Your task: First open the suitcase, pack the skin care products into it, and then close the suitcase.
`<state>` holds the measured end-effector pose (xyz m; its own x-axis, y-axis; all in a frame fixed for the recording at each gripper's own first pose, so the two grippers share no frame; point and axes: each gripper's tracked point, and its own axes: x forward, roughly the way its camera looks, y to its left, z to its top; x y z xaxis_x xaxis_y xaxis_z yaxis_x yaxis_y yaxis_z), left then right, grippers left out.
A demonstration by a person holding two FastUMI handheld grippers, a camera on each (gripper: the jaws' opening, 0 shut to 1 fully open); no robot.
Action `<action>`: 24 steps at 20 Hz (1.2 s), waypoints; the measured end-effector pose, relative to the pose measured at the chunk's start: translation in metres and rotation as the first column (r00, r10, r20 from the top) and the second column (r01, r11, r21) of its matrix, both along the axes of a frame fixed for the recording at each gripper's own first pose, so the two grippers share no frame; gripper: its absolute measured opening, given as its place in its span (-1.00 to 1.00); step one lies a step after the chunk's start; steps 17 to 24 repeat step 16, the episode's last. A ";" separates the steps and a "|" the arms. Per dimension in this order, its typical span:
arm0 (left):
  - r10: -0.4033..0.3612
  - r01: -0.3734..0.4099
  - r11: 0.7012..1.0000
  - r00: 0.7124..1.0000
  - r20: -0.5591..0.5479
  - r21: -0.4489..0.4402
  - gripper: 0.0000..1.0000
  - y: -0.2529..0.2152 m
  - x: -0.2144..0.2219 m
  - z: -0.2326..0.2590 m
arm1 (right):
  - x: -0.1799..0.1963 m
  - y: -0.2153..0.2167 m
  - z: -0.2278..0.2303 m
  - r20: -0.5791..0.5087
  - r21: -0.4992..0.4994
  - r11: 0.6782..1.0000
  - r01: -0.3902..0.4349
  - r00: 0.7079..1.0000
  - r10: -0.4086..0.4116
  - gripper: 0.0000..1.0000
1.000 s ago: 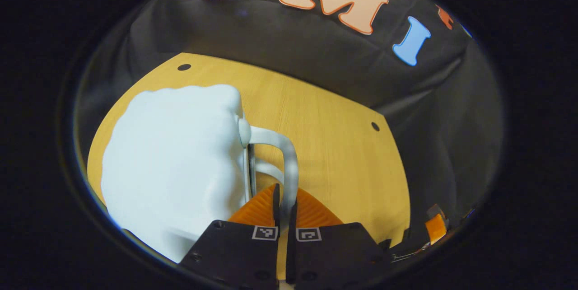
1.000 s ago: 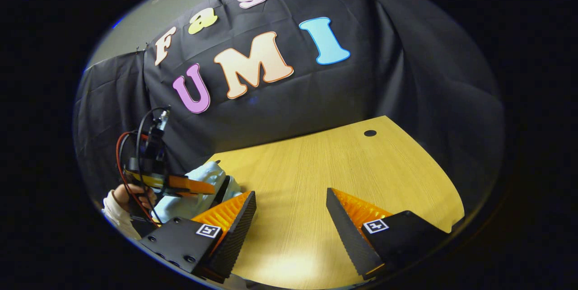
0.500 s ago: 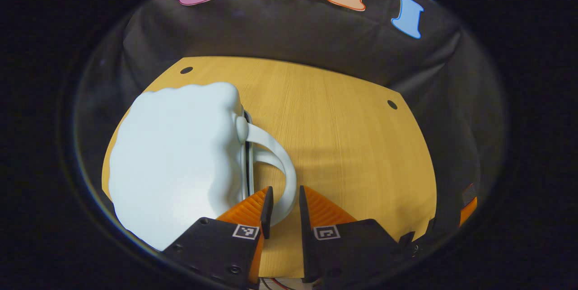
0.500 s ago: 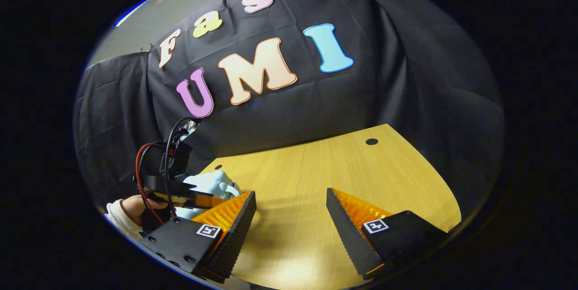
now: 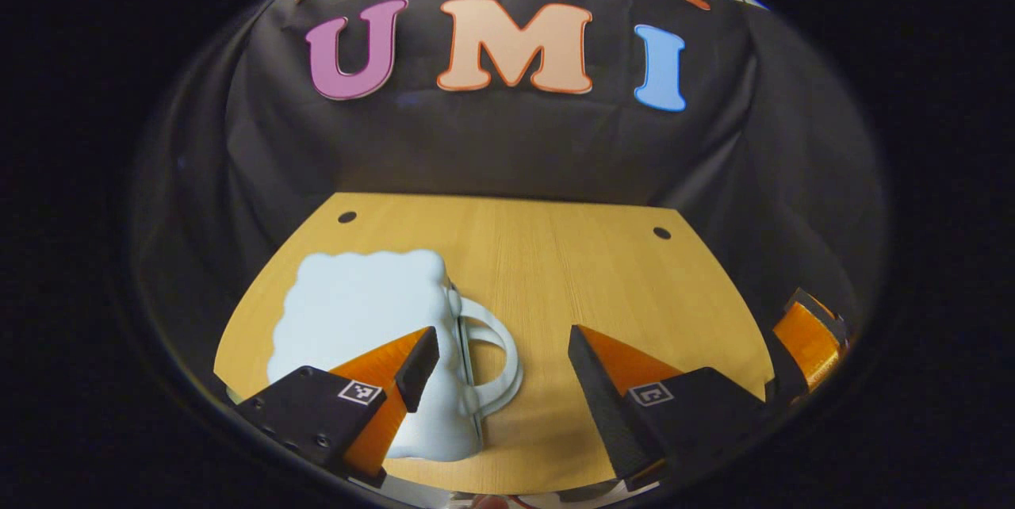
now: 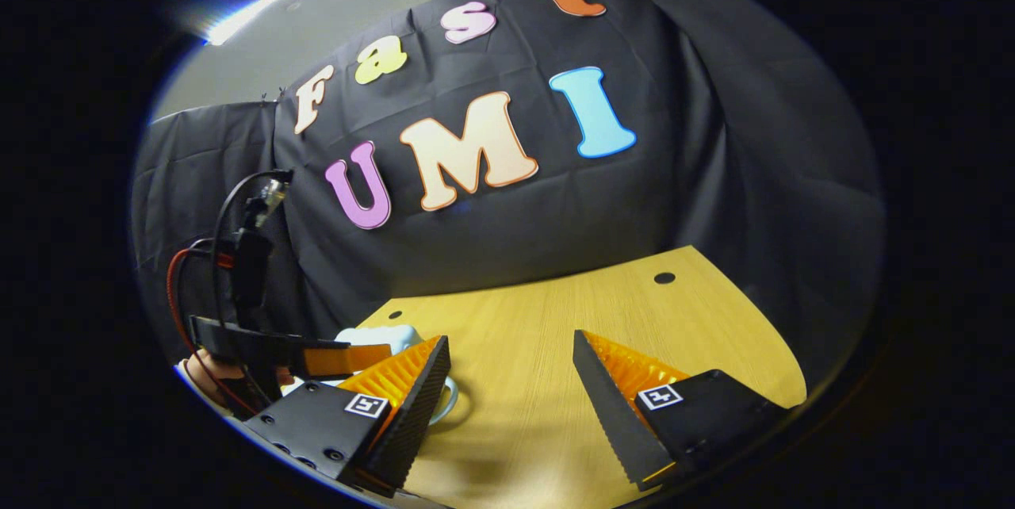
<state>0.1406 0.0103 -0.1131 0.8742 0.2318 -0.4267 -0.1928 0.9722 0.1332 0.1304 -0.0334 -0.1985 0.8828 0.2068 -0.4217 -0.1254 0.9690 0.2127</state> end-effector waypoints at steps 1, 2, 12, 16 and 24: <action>0.007 -0.007 1.000 0.999 0.031 -0.004 0.93 0.000 -0.005 0.008 | 0.001 0.002 0.006 0.017 -0.001 1.000 -0.002 1.000 0.002 0.95; 0.009 -0.008 1.000 0.998 0.068 -0.018 0.93 -0.005 -0.009 0.014 | 0.000 0.002 0.010 0.032 -0.004 1.000 -0.002 0.999 0.002 0.96; -0.012 0.020 0.997 0.993 0.115 -0.070 0.93 -0.014 -0.030 0.009 | -0.013 0.006 0.032 0.110 0.000 0.999 0.043 0.993 -0.043 0.96; -0.055 0.063 0.994 0.995 0.087 -0.084 0.93 -0.008 -0.030 0.012 | -0.017 0.012 0.041 0.117 -0.016 0.995 0.095 0.989 -0.092 0.96; -0.055 0.063 0.994 0.995 0.087 -0.084 0.93 -0.008 -0.030 0.012 | -0.017 0.012 0.041 0.117 -0.016 0.995 0.095 0.989 -0.092 0.96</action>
